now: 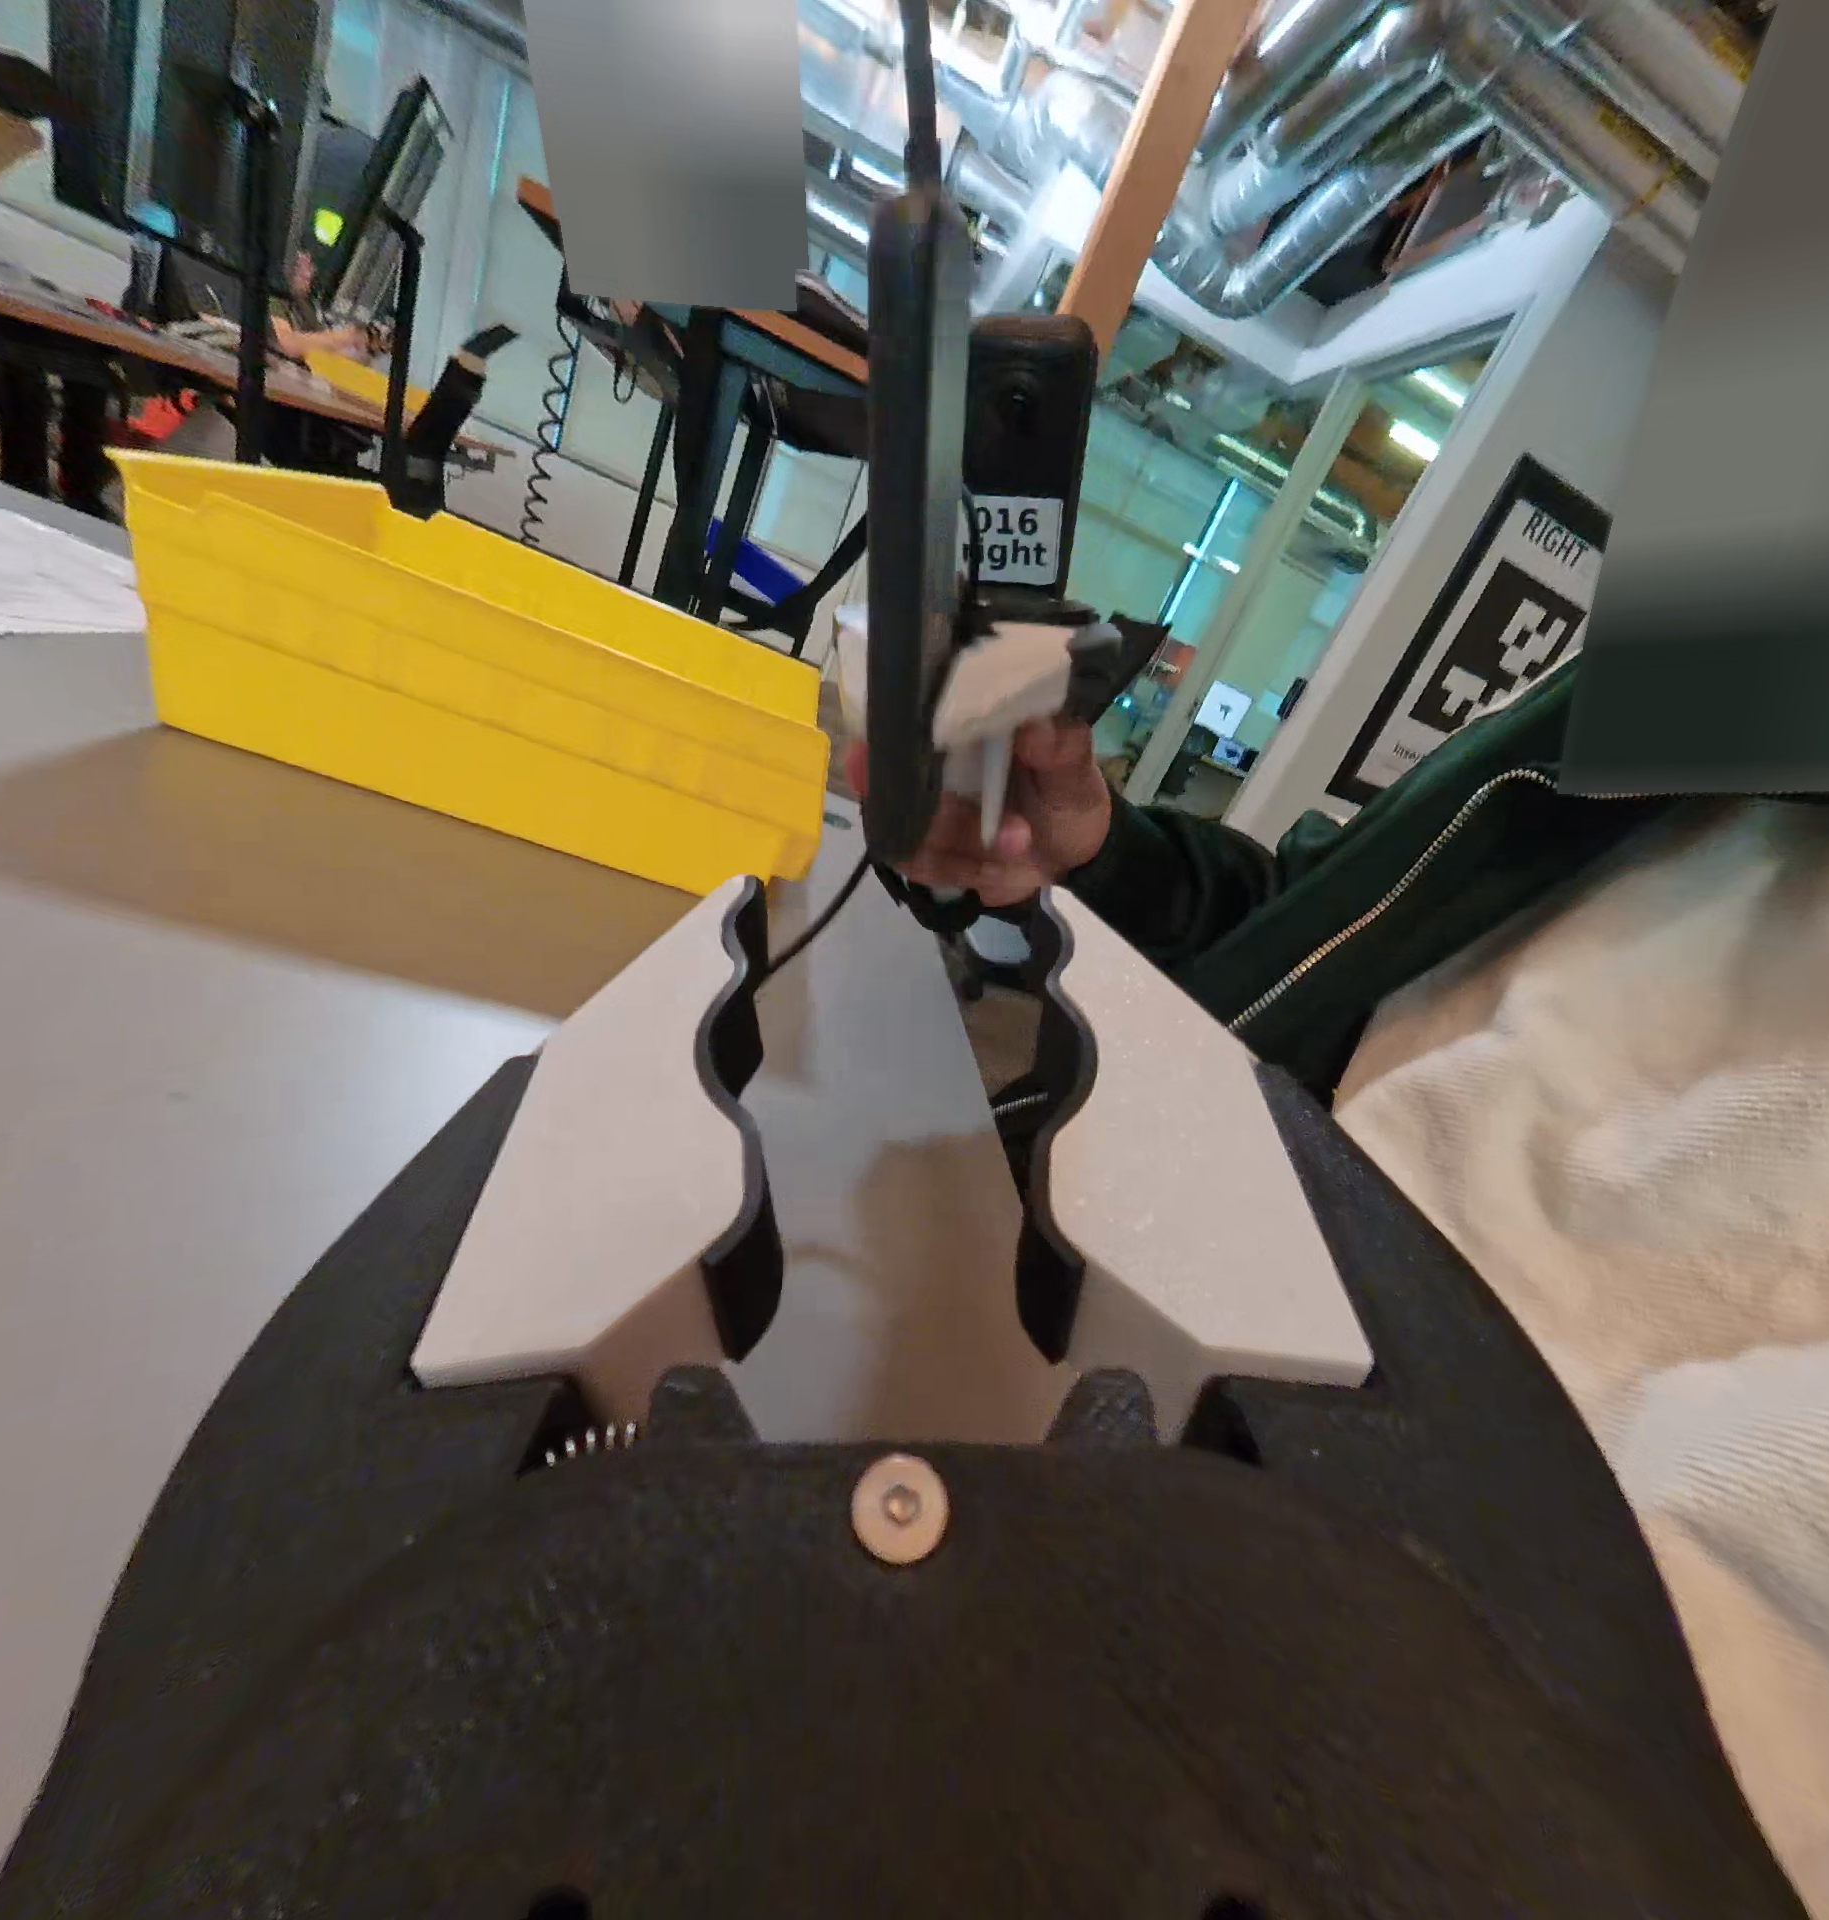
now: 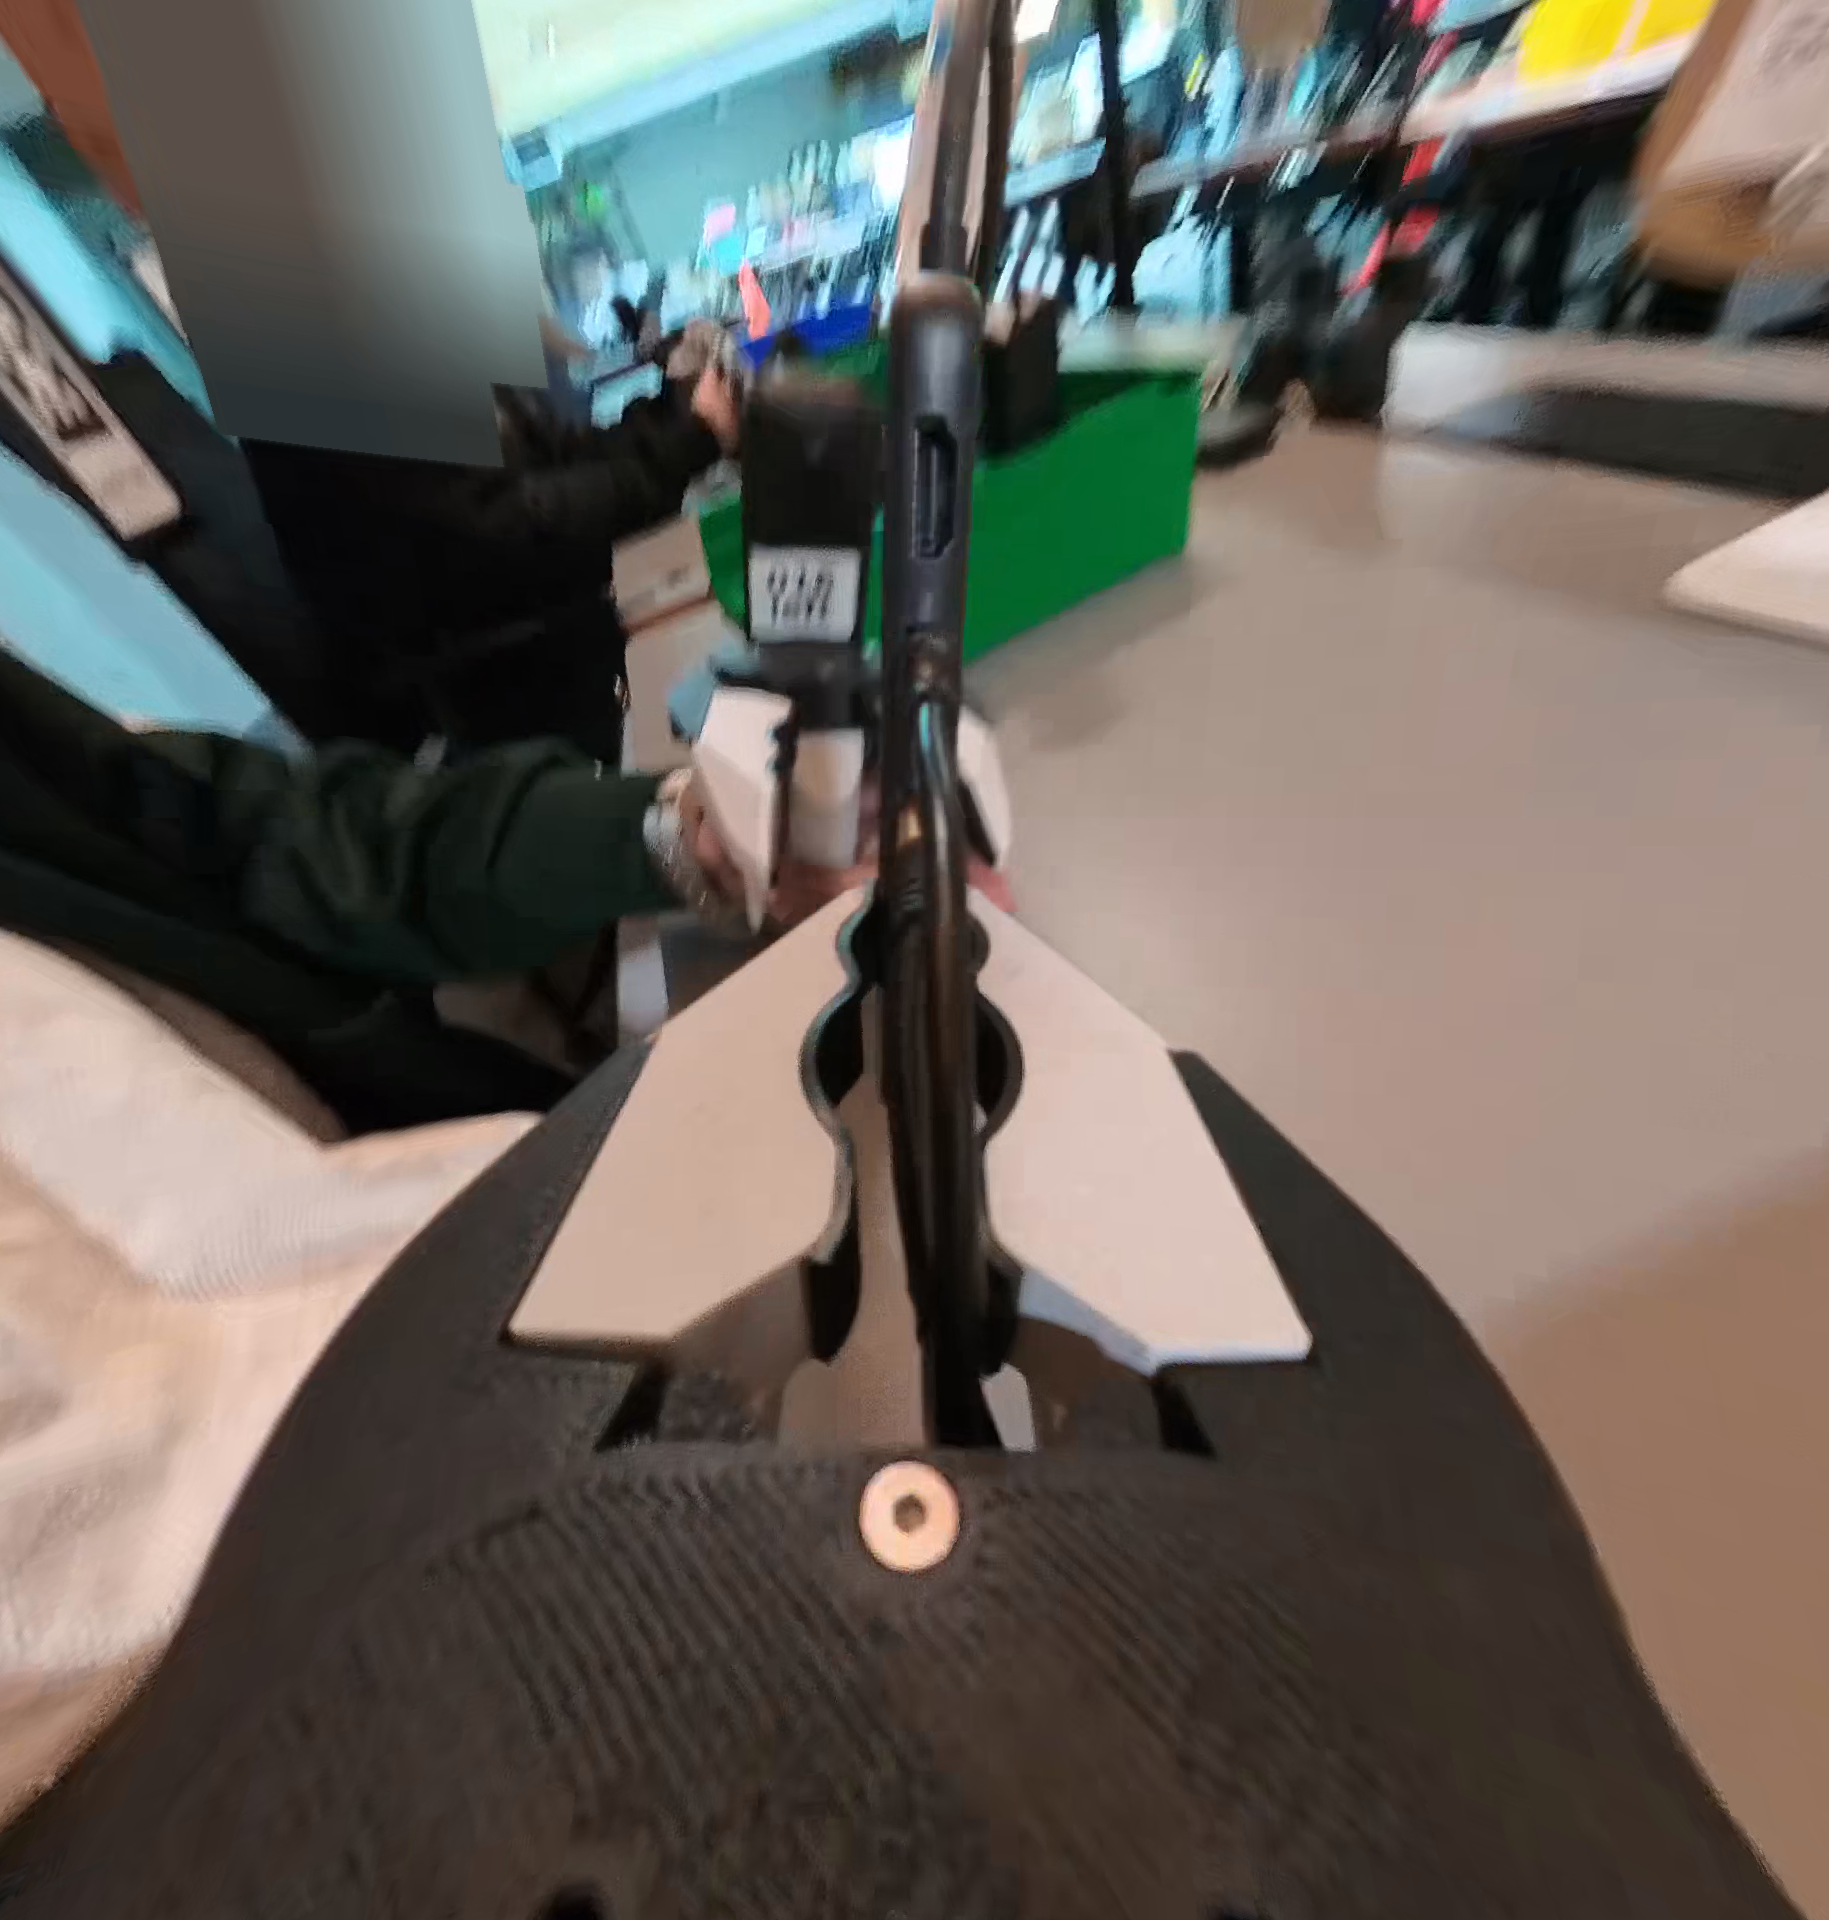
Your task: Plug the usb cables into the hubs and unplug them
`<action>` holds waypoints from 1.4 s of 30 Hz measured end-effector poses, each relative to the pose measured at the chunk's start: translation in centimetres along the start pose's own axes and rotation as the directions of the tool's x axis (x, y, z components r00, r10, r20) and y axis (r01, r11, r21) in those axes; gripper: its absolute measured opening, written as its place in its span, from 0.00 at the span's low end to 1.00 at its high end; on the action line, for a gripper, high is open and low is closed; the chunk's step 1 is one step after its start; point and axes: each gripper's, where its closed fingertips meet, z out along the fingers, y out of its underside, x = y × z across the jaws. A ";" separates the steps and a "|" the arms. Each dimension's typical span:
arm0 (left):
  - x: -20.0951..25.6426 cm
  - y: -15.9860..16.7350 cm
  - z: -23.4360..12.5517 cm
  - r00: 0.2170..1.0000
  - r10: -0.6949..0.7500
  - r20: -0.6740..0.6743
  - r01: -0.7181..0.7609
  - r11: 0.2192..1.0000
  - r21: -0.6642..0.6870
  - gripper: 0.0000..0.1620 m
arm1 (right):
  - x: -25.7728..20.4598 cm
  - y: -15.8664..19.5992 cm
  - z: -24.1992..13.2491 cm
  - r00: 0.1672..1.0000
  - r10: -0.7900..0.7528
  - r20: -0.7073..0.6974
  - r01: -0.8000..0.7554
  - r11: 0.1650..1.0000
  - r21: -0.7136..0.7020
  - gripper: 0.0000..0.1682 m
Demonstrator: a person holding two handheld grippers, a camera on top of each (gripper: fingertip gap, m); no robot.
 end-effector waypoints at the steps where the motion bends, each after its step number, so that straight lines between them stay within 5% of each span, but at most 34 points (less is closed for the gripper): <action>1: 0.2 -0.1 0.1 1.000 -0.004 -0.009 0.004 1.000 0.013 0.30 | 0.4 -1.5 -1.0 1.000 -0.009 -0.027 0.010 0.998 0.058 0.06; 9: 0.1 1.4 0.8 1.000 -0.005 -0.003 0.005 0.999 -0.052 0.28 | 1.9 -12.1 -12.1 0.915 -0.179 -0.363 0.281 0.926 0.252 0.06; 13: -0.1 1.6 0.9 1.000 -0.009 0.007 0.010 0.998 -0.058 0.27 | 4.1 -13.8 -17.5 0.842 -0.162 -0.514 0.342 0.898 0.277 0.06; 21: -0.3 1.7 1.1 1.000 -0.013 0.020 0.014 0.998 -0.064 0.26 | 13.6 -6.1 -22.2 0.761 0.066 -0.645 0.162 0.944 0.289 0.06; 30: -0.6 1.4 0.8 0.999 -0.050 0.017 0.051 0.998 -0.041 0.26 | 19.8 2.3 -22.3 0.673 0.378 -0.636 -0.235 0.924 0.300 0.06; 42: -0.9 1.3 0.7 0.997 -0.071 0.026 0.072 0.997 -0.031 0.26 | 20.3 6.5 -21.7 0.595 0.342 -0.727 -0.398 0.912 0.103 0.06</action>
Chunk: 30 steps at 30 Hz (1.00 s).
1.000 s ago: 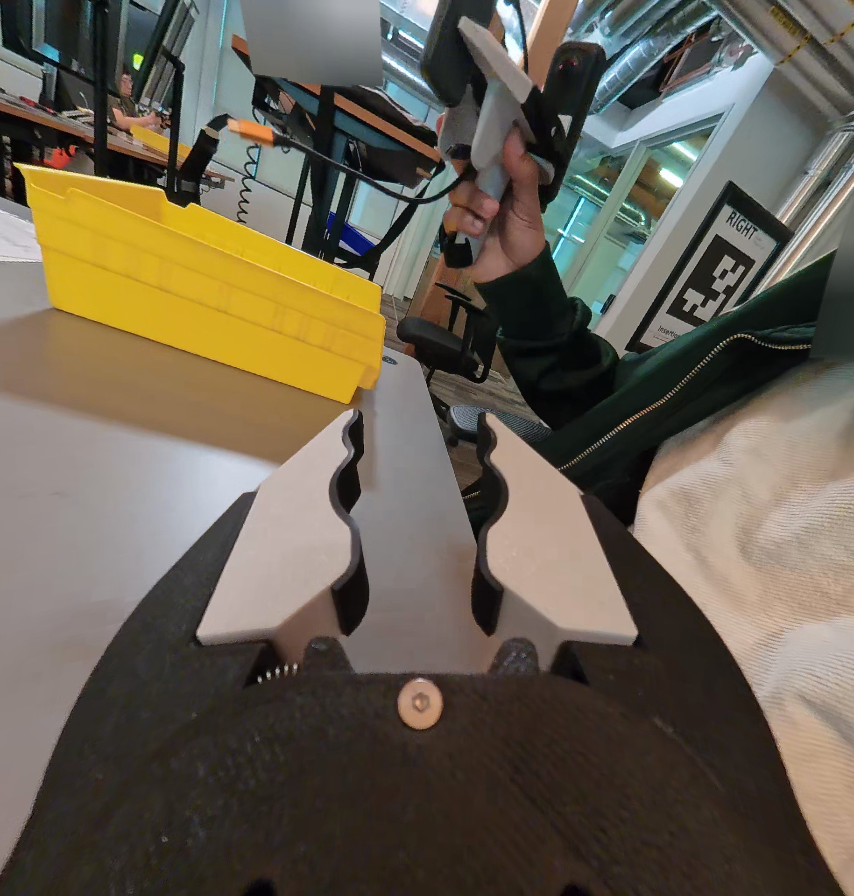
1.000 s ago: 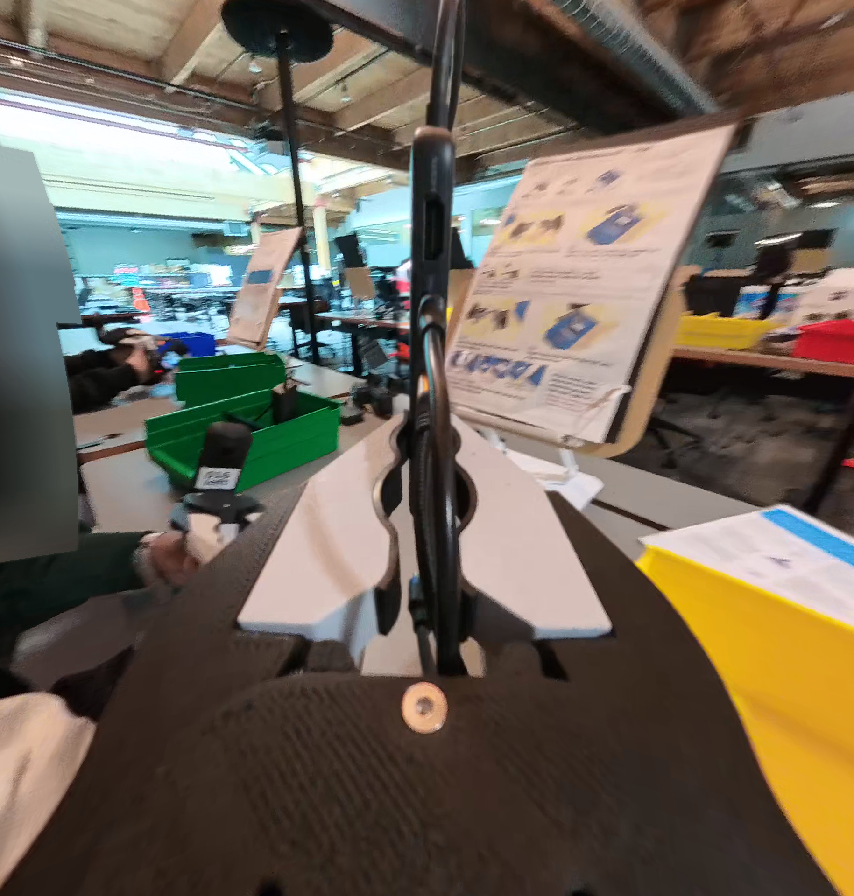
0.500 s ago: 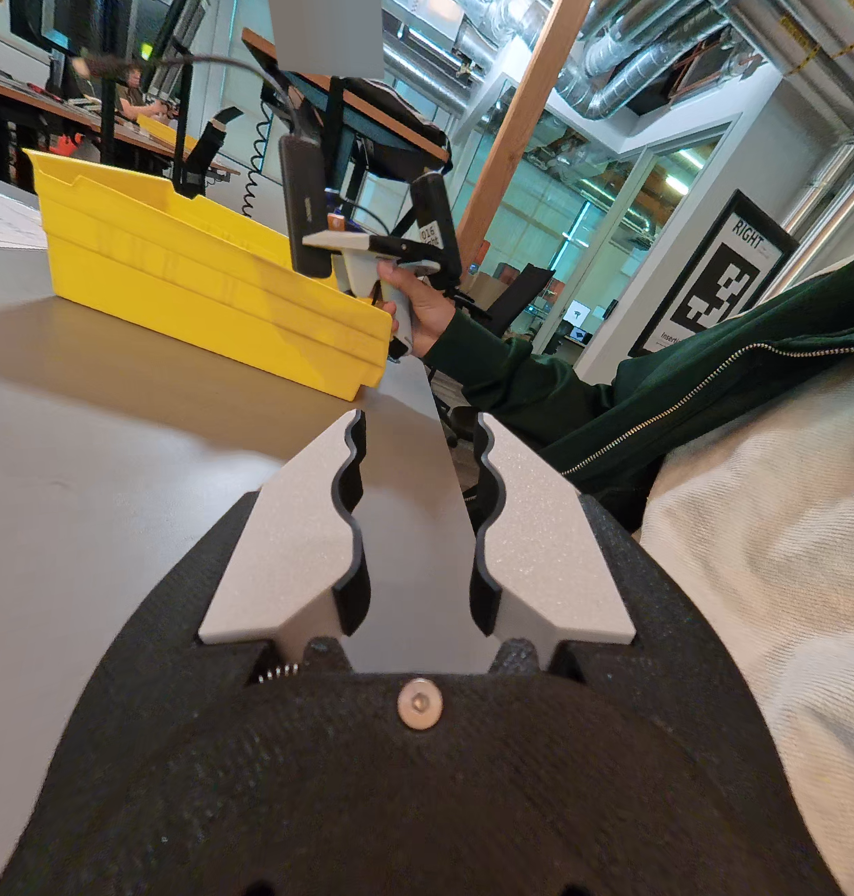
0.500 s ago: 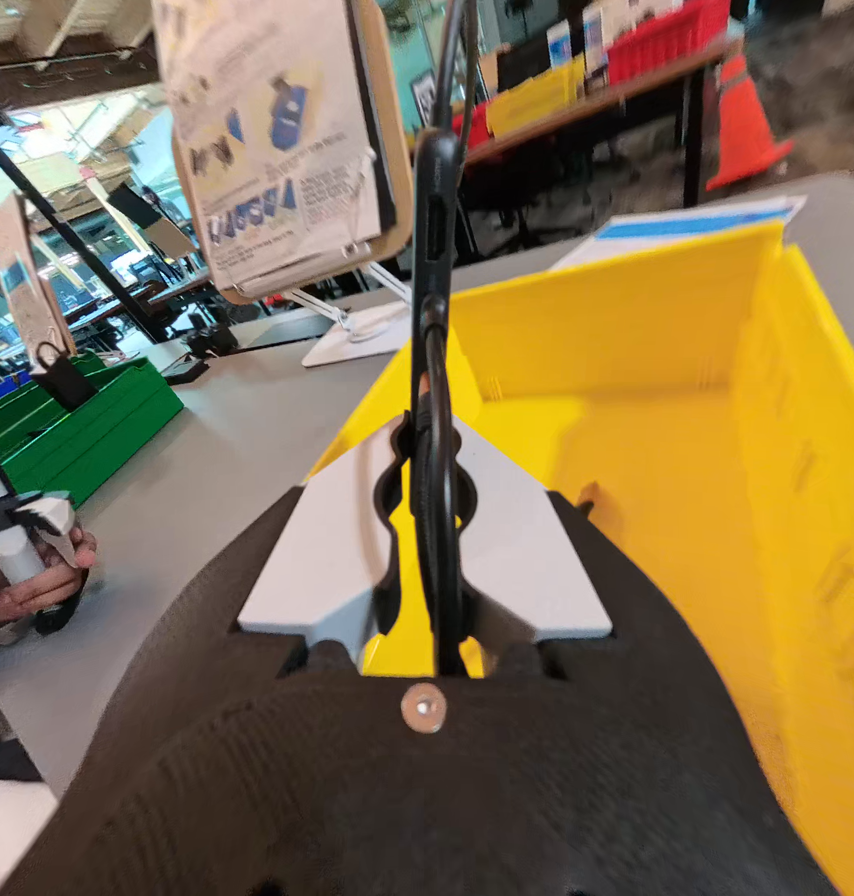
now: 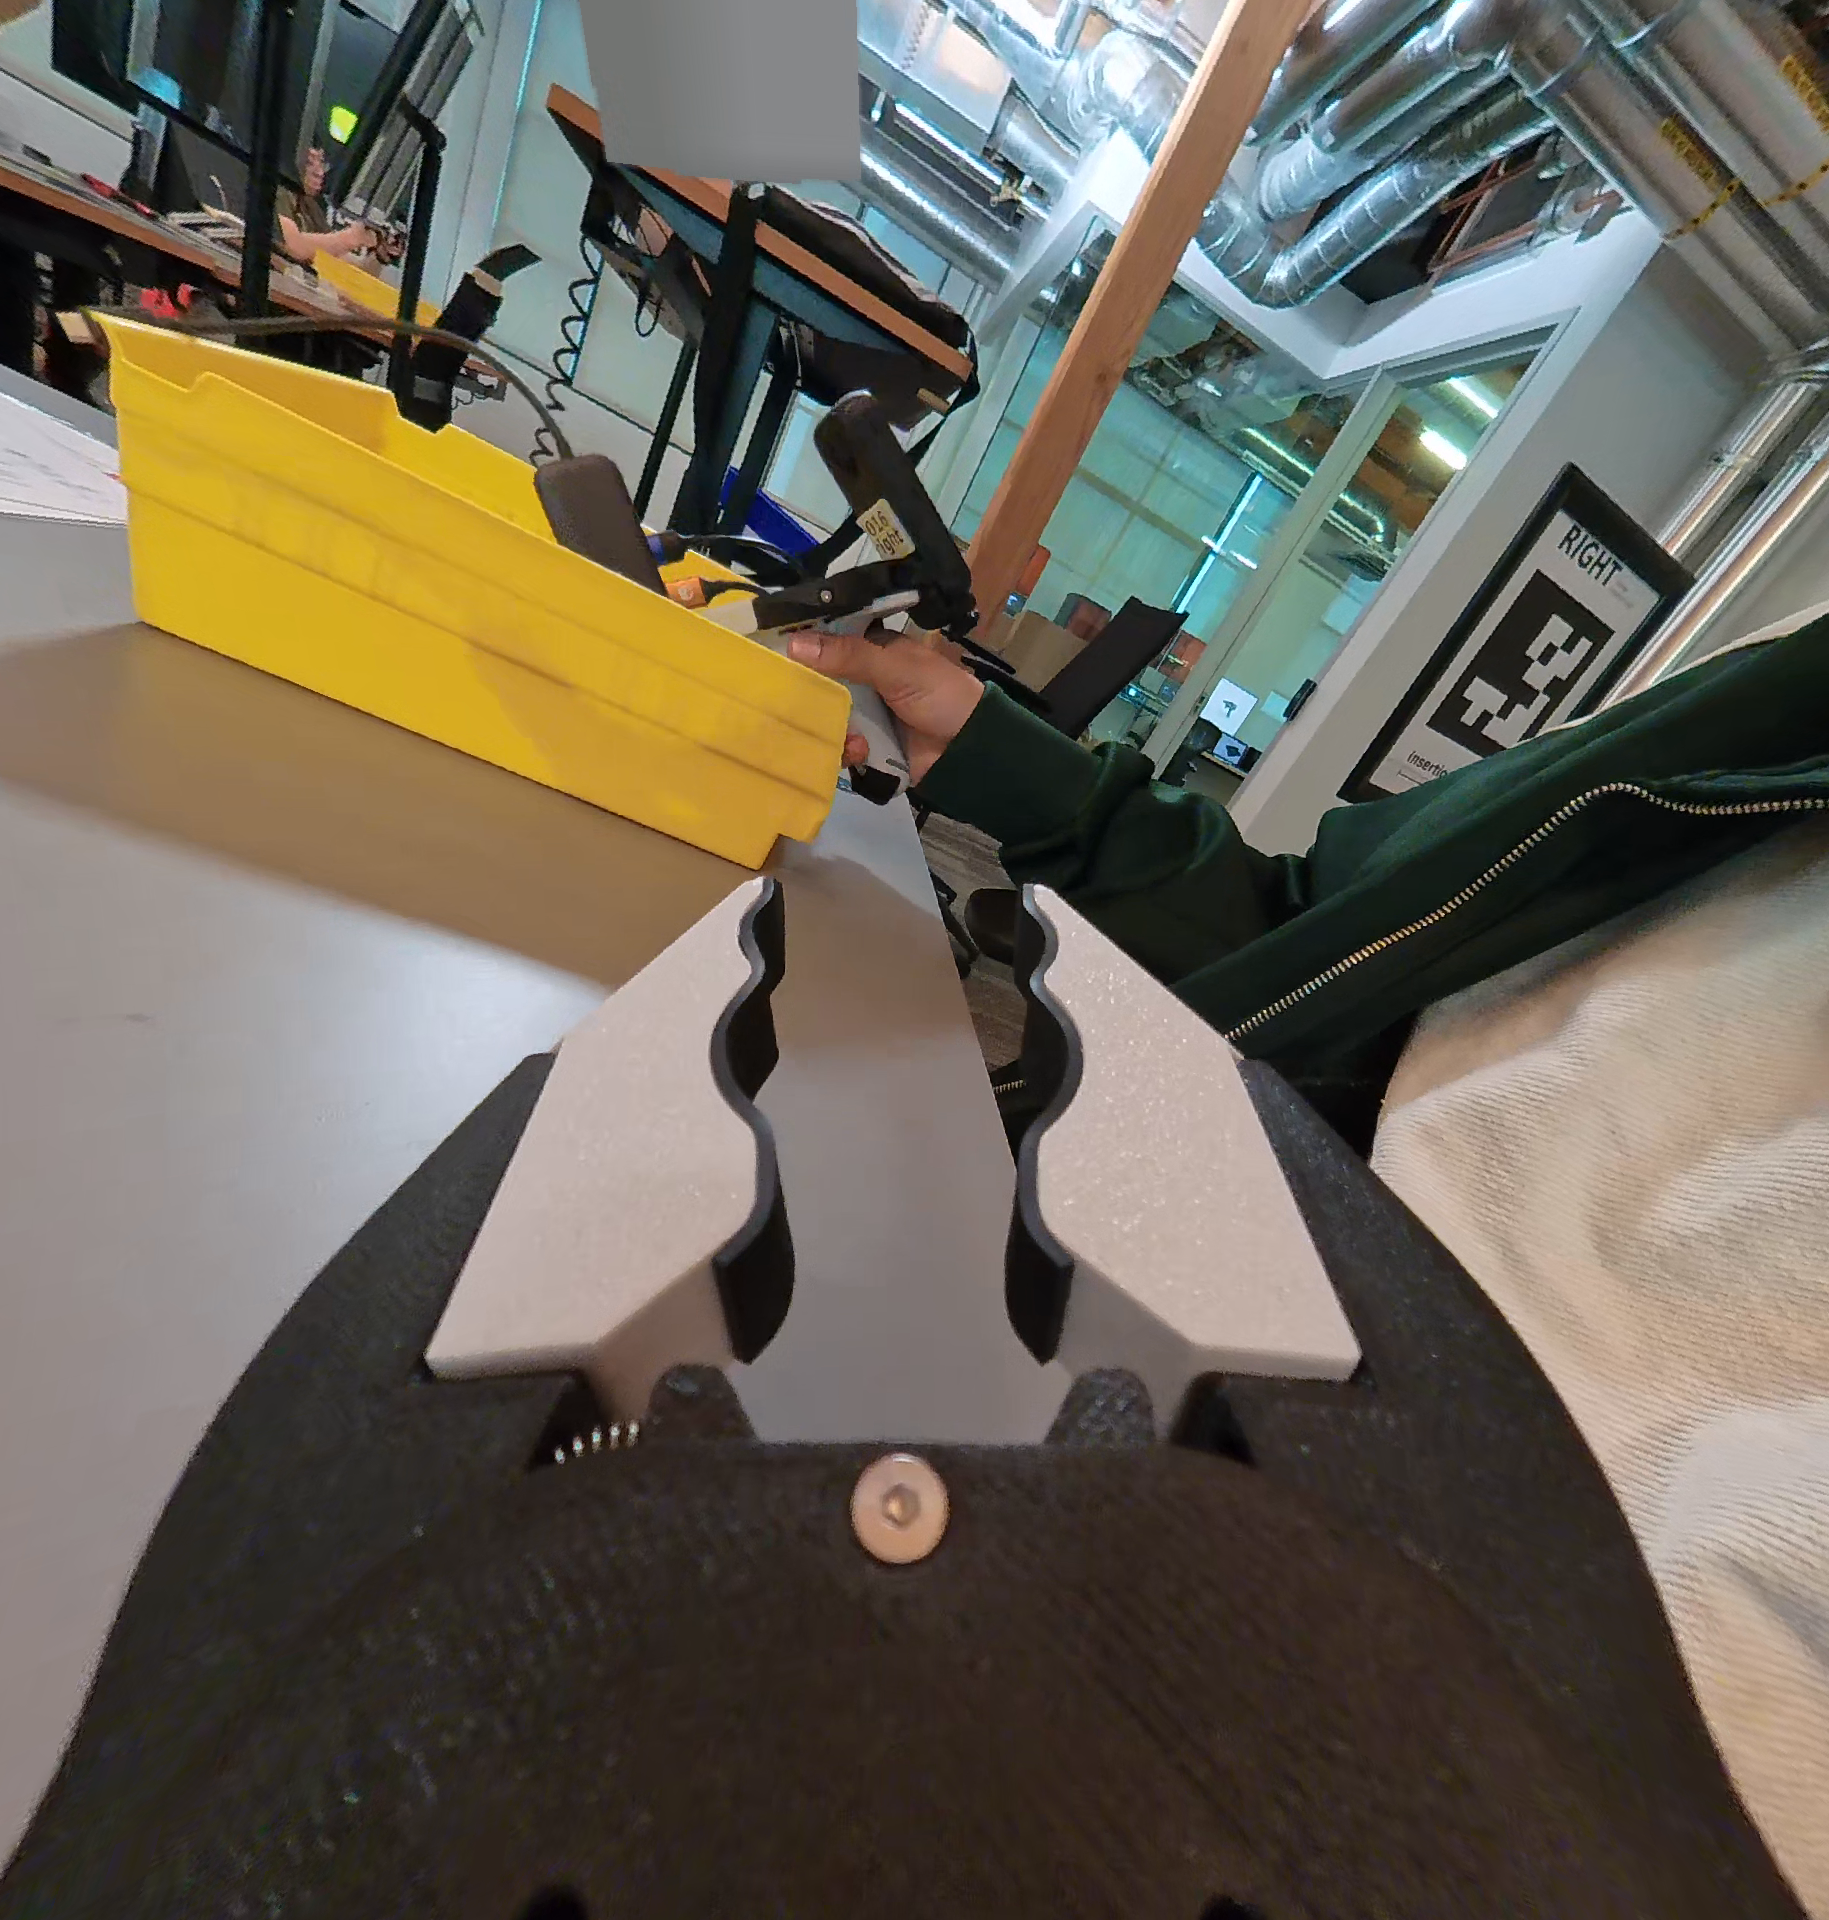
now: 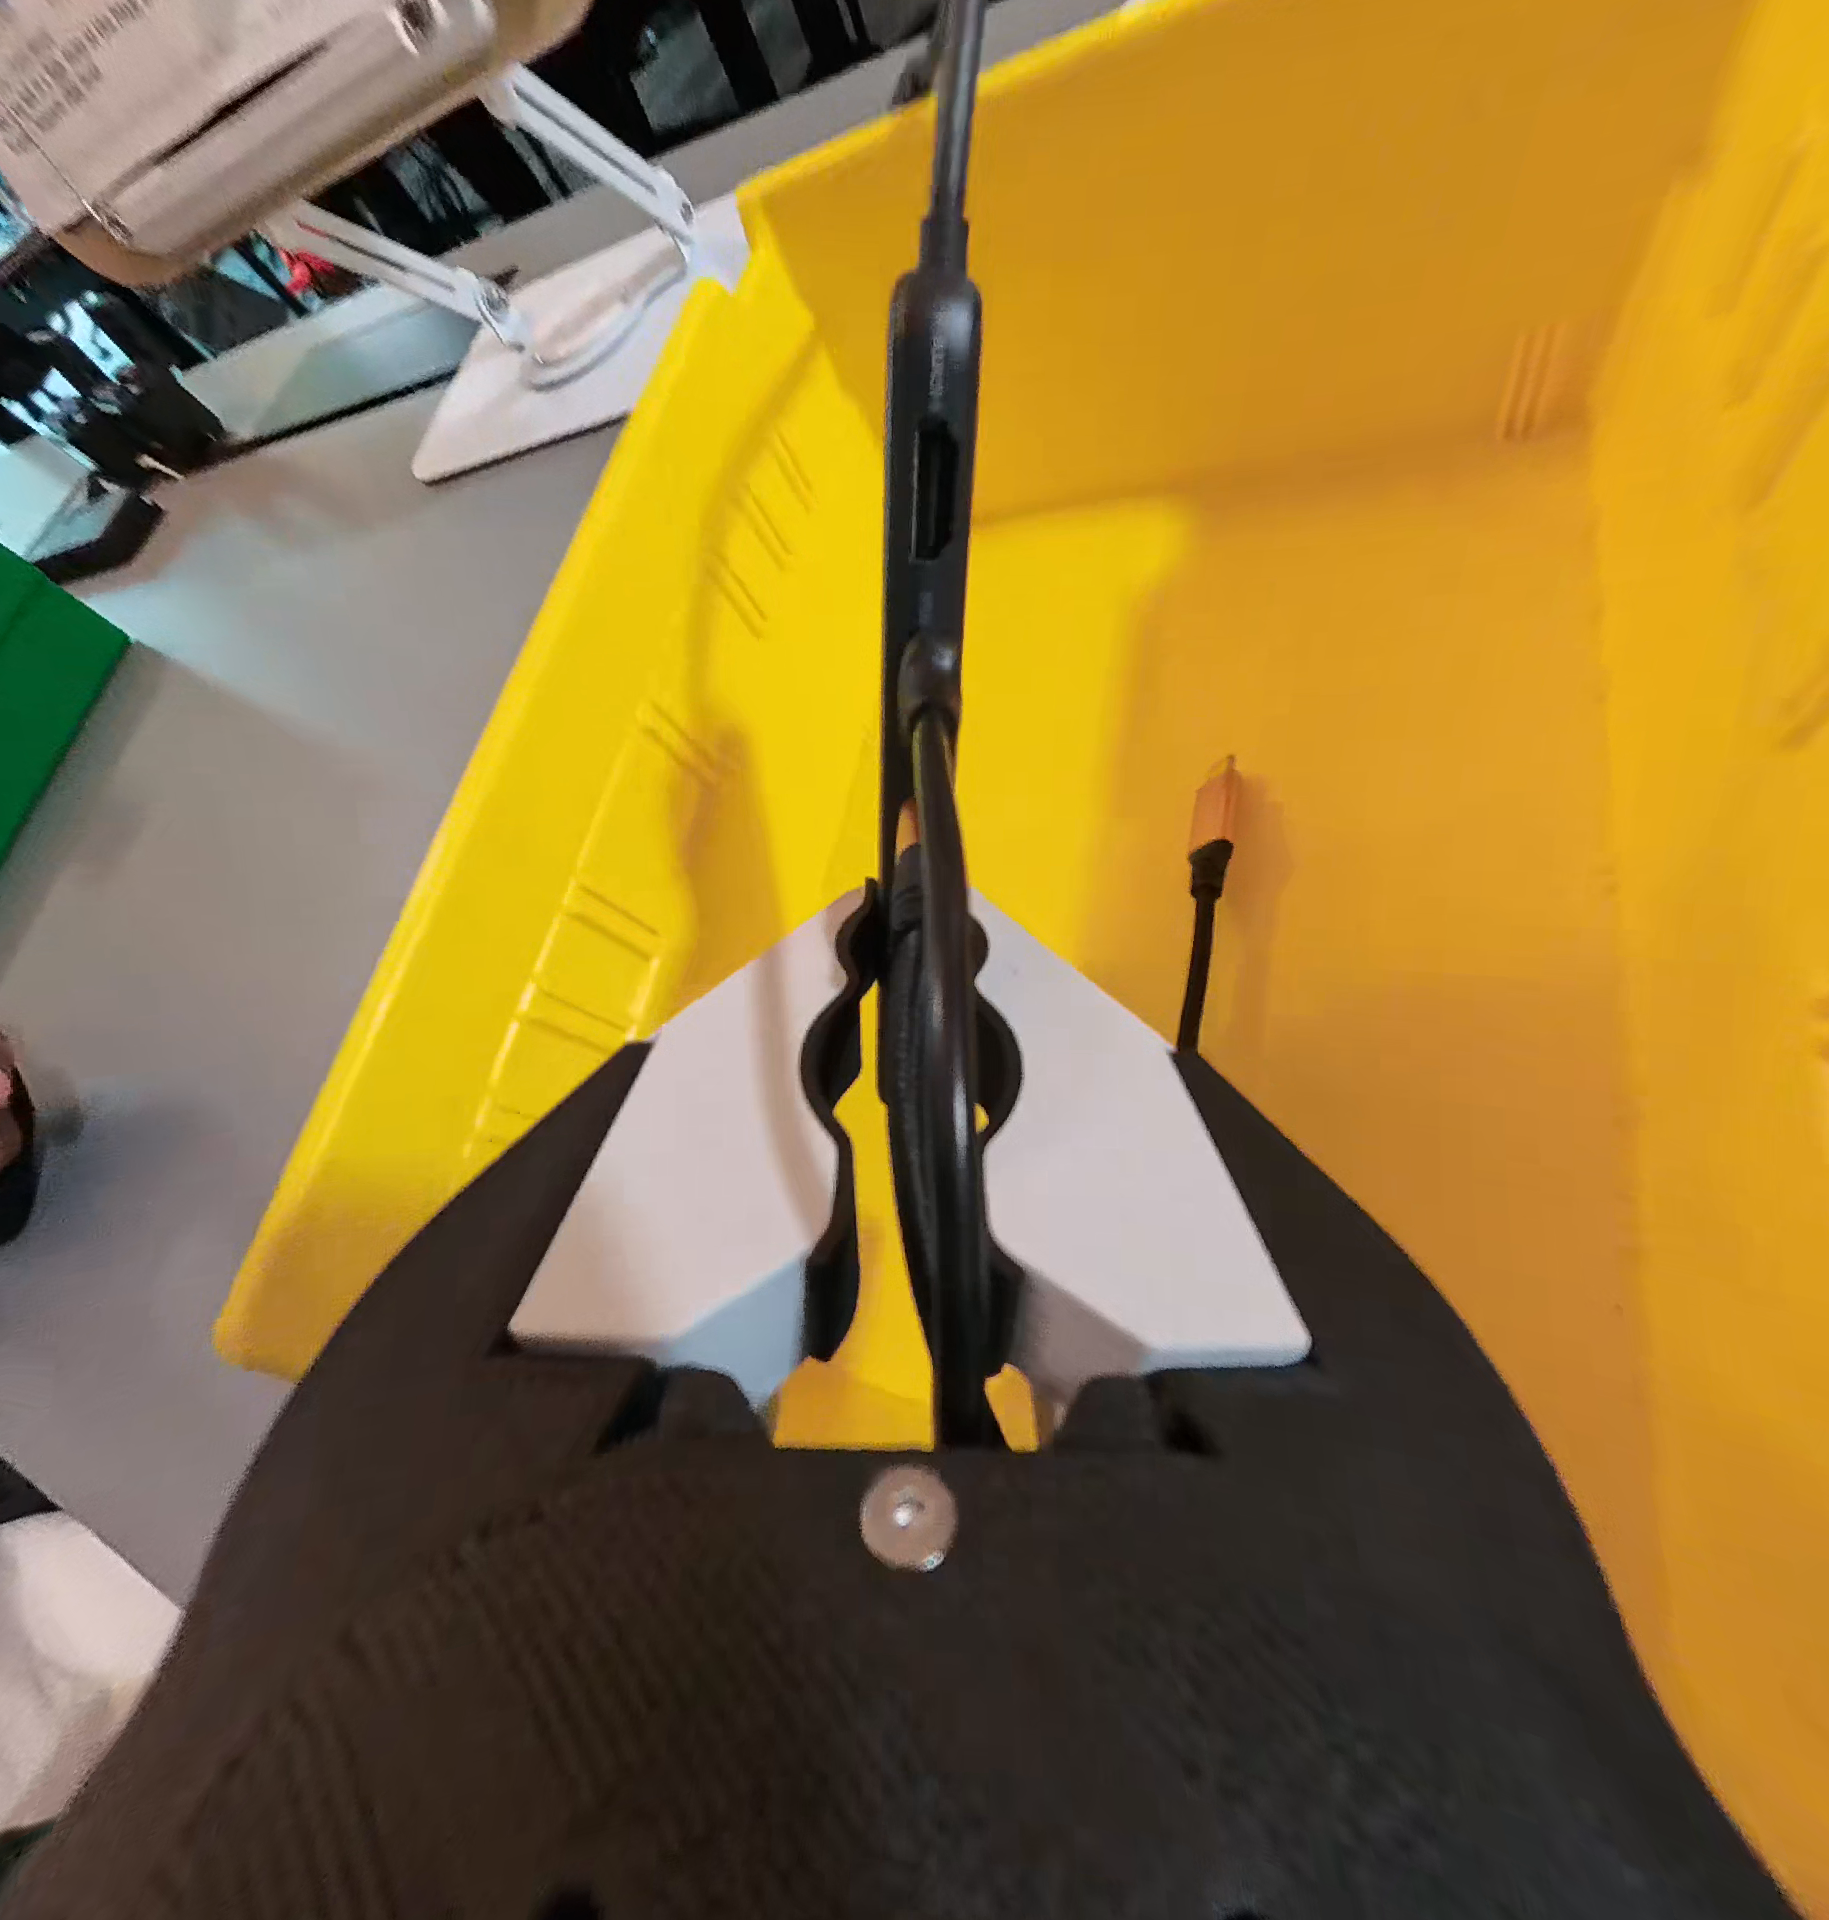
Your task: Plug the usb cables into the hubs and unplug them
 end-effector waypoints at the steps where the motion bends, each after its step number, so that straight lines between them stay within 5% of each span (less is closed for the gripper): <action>1: 0.0 0.0 0.0 1.000 -0.003 0.000 0.003 1.000 0.000 0.26 | 0.1 0.4 0.1 1.000 0.009 0.005 -0.009 1.000 -0.019 0.06; 9: -0.2 -0.1 0.0 1.000 -0.020 0.000 0.020 1.000 0.004 0.26 | 0.0 0.9 0.1 0.999 0.026 0.043 -0.024 0.998 -0.054 0.06; 30: -0.3 -0.1 0.0 1.000 -0.029 0.003 0.029 1.000 0.003 0.26 | -1.3 -5.1 -4.8 0.928 0.051 0.369 -0.192 0.915 0.356 0.07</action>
